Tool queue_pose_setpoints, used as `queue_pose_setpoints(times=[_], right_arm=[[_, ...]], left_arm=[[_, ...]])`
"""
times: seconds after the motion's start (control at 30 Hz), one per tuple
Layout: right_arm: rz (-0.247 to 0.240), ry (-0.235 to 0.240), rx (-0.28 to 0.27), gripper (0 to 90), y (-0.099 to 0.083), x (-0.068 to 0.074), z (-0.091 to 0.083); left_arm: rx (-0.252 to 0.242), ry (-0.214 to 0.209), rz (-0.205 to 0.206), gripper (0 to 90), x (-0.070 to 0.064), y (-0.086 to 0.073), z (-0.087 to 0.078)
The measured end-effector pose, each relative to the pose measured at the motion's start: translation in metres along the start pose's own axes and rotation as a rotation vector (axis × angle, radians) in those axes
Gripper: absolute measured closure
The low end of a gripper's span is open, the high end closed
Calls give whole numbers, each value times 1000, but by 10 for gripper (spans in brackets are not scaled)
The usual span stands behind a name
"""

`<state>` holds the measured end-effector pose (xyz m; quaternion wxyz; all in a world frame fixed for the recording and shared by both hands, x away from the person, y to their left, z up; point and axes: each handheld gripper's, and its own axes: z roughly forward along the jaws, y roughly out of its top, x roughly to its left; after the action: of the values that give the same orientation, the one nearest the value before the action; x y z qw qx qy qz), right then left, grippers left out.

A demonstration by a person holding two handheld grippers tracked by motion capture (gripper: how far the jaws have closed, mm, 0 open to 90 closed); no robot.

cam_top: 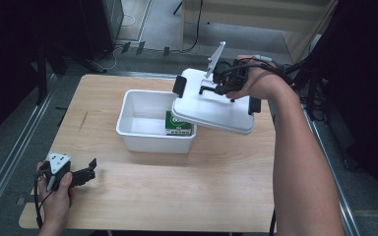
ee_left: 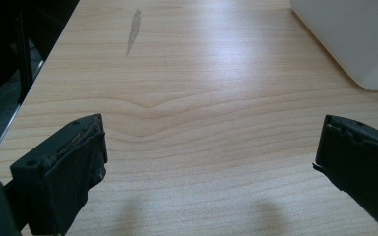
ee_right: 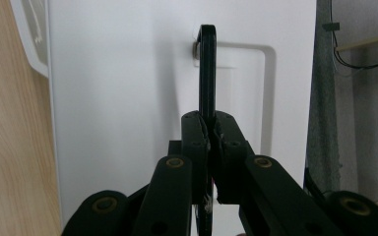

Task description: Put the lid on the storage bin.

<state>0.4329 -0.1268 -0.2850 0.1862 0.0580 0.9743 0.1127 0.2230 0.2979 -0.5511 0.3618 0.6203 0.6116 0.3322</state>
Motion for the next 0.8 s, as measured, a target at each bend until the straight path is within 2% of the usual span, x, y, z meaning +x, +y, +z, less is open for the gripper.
queue_pose_setpoints(times=[0.4, 0.8], right_arm=[[-42, 28, -17, 860, 39, 8, 12], [-79, 50, -34, 859, 70, 16, 22]], left_arm=[[-2, -6, 1, 0, 0, 0, 0], [2, -5, 4, 0, 0, 1, 1]])
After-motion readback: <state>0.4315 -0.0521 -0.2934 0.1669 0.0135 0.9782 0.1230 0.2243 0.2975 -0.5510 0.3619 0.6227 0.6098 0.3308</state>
